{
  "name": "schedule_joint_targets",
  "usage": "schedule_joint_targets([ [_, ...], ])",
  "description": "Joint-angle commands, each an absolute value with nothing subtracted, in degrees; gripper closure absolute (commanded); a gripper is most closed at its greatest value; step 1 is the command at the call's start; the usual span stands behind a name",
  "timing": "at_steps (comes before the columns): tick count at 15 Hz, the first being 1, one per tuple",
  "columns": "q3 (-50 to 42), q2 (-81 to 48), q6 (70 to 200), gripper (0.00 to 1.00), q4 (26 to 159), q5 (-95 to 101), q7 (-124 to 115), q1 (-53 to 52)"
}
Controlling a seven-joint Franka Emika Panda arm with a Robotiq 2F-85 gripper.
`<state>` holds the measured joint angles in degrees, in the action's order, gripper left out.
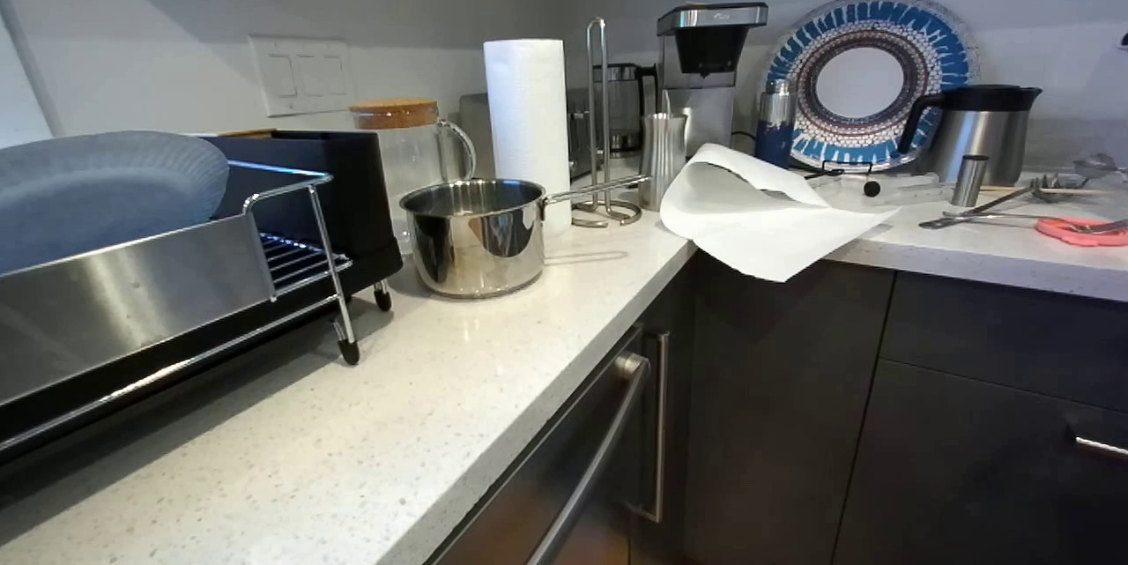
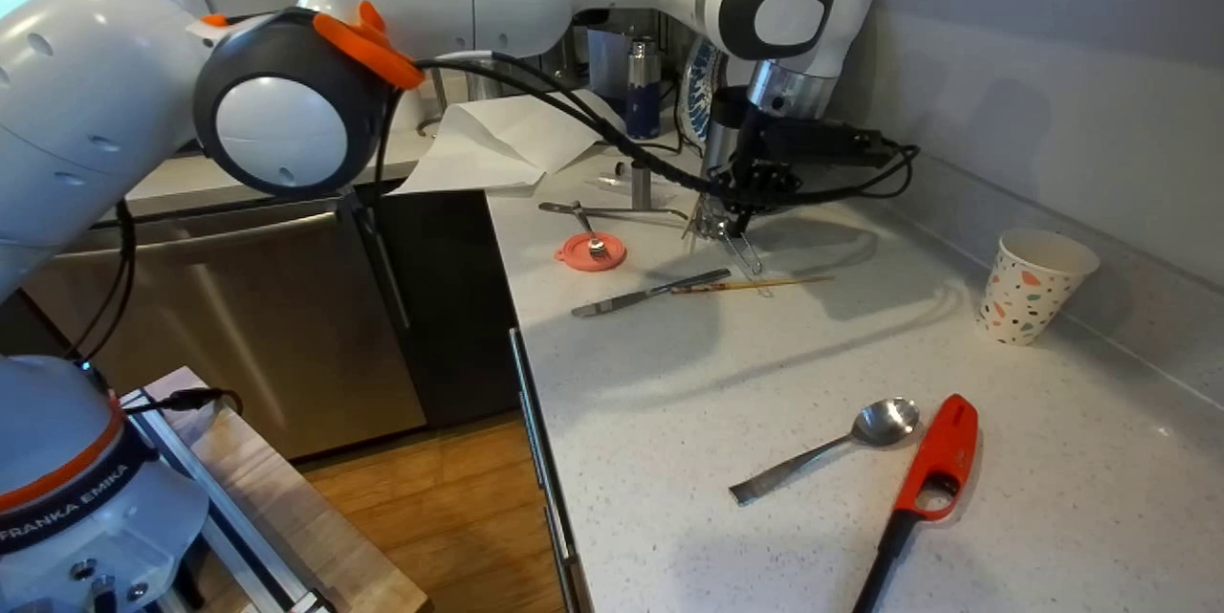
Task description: Place the strainer on the spoon on the right
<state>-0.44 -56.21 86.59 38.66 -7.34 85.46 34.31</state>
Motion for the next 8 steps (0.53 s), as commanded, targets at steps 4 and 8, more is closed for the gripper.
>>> schedule_joint_targets([
  [4,1.3,-56.6,82.9,0.99,37.5,-13.5,85.4,40.9],
  [8,1.7,-56.6,80.7,0.99,37.8,-17.3,84.2,44.8],
])
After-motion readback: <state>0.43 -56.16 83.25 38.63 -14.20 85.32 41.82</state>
